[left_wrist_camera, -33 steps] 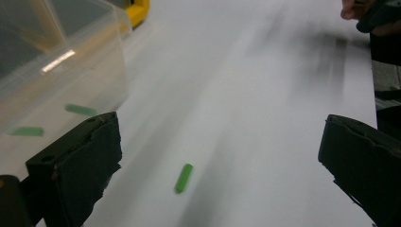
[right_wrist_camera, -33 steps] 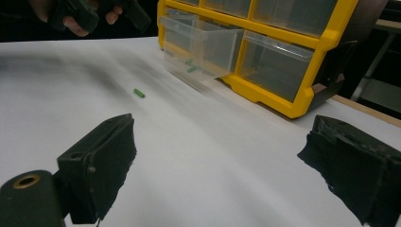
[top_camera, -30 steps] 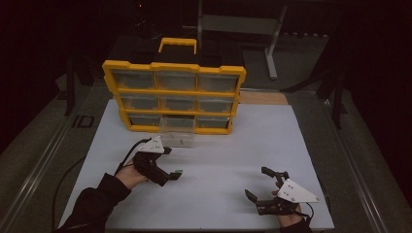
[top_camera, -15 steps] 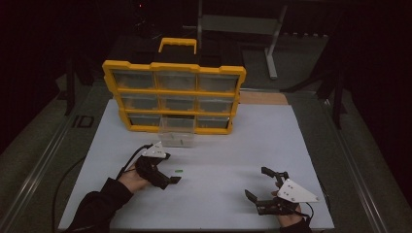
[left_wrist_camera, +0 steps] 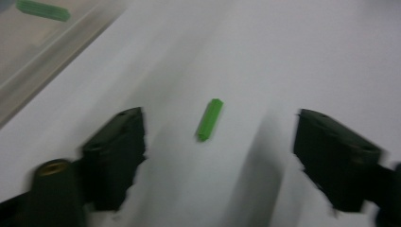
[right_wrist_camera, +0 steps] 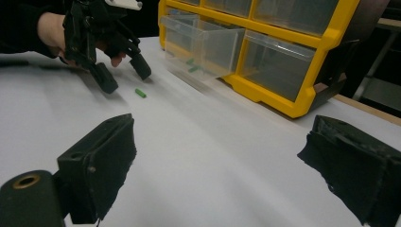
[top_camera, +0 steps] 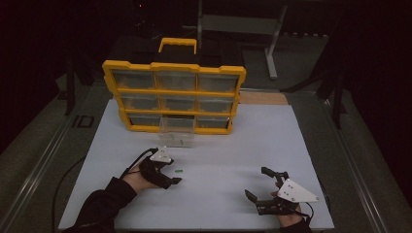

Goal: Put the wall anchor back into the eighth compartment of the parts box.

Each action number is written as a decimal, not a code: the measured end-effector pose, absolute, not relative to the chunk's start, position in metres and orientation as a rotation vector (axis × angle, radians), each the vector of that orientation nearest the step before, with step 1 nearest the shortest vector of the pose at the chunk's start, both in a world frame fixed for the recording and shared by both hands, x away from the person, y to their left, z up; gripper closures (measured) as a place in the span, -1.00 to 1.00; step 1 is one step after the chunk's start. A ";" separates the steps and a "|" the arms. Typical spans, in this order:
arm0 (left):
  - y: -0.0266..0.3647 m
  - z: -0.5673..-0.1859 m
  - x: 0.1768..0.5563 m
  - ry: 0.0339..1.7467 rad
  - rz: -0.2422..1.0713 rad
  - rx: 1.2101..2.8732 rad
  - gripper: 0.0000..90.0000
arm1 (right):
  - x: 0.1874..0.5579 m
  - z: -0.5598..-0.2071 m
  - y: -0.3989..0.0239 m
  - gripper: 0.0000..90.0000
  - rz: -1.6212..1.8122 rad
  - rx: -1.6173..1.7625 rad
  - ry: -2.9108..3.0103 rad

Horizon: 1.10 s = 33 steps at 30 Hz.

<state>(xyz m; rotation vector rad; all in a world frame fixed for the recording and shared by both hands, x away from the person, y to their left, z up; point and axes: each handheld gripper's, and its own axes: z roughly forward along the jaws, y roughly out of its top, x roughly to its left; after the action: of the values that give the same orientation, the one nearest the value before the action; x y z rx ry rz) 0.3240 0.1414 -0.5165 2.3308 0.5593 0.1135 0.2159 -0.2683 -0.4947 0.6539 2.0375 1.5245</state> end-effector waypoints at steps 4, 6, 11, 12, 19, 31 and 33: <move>0.140 -0.518 0.326 0.535 0.121 2.334 -0.13 | 0.216 -0.495 -0.268 -0.80 1.519 0.647 2.040; 0.140 -0.519 0.327 0.536 0.124 2.340 0.04 | 0.216 -0.495 -0.268 -0.80 1.523 0.650 2.039; 0.138 -0.519 0.330 0.530 0.133 2.343 0.26 | 0.216 -0.495 -0.268 -0.80 1.524 0.652 2.039; 0.137 -0.518 0.330 0.523 0.138 2.348 0.30 | 0.216 -0.495 -0.268 -0.80 1.525 0.650 2.041; 0.130 -0.518 0.330 0.484 0.152 2.367 0.53 | 0.216 -0.495 -0.268 -0.80 1.526 0.652 2.039; 0.126 -0.516 0.332 0.471 0.114 2.398 0.85 | 0.216 -0.495 -0.268 -0.80 1.523 0.652 2.039; 0.126 -0.516 0.332 0.467 0.115 2.402 0.86 | 0.216 -0.495 -0.268 -0.80 1.522 0.652 2.039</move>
<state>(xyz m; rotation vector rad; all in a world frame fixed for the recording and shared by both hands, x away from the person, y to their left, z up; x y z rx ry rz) 0.3321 0.1255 -0.5158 2.4025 0.4674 0.1154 0.2159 -0.2680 -0.4947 0.6519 2.0386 1.5220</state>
